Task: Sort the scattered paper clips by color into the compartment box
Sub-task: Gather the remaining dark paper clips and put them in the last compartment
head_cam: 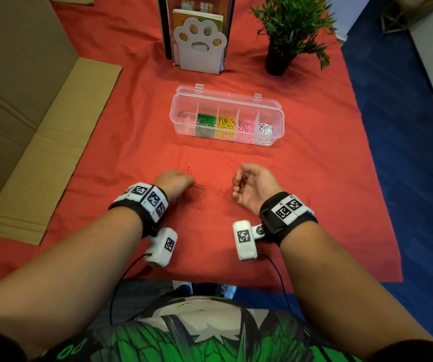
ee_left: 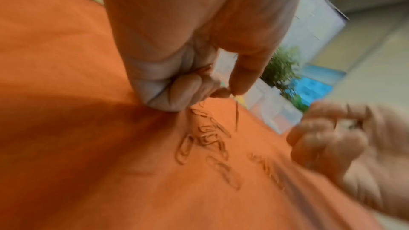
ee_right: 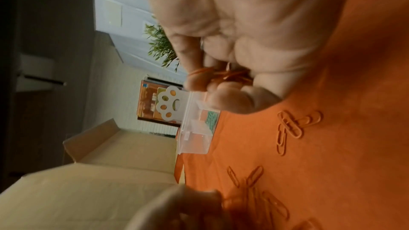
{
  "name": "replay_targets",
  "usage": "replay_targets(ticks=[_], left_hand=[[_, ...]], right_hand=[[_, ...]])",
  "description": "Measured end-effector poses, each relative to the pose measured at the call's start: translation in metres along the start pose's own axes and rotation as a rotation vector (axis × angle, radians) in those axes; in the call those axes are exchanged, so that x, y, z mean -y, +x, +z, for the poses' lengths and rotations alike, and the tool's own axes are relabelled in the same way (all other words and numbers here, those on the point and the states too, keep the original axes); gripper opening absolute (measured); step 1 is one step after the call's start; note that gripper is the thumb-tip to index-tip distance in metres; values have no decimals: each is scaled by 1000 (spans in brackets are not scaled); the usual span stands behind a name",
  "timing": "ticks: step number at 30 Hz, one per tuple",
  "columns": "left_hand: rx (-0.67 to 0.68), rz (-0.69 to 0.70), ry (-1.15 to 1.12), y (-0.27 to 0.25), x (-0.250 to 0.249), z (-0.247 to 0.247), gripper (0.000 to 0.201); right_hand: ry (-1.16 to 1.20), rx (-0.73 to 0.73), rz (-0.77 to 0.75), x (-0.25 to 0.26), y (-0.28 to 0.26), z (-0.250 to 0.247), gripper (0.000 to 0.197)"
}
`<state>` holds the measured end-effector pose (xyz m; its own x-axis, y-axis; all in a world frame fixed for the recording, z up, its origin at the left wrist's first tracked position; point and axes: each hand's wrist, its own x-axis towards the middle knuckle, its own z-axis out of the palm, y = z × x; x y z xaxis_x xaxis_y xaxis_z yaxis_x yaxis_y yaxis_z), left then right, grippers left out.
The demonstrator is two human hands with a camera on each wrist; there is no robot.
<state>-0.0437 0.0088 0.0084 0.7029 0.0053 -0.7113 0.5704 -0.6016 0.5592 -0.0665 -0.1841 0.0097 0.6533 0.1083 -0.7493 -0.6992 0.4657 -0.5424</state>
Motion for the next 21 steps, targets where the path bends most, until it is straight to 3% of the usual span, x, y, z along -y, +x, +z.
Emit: replay_targets(ticks=[3, 5, 7, 10, 14, 17, 21], left_hand=[[158, -127, -533, -1, -5, -8, 10], [219, -123, -683, -1, -5, -14, 8], [189, -119, -720, 3, -5, -14, 22], [36, -73, -559, 14, 0, -7, 37], [-174, 205, 55, 24, 13, 2, 23], [-267, 346, 372, 19, 17, 7, 15], [-301, 402, 509, 20, 19, 12, 14]], right_hand=[[-63, -27, -60, -1, 1, 2, 26], [-200, -57, -99, -4, 6, 1, 22], [-554, -128, -154, -7, 11, 0, 22], [-1011, -158, -249, -13, 16, -1, 13], [-1398, -161, -385, -23, 21, 0, 24], [-1517, -168, -454, -30, 22, -1, 25], [-1632, -217, -541, -36, 21, 1, 15]])
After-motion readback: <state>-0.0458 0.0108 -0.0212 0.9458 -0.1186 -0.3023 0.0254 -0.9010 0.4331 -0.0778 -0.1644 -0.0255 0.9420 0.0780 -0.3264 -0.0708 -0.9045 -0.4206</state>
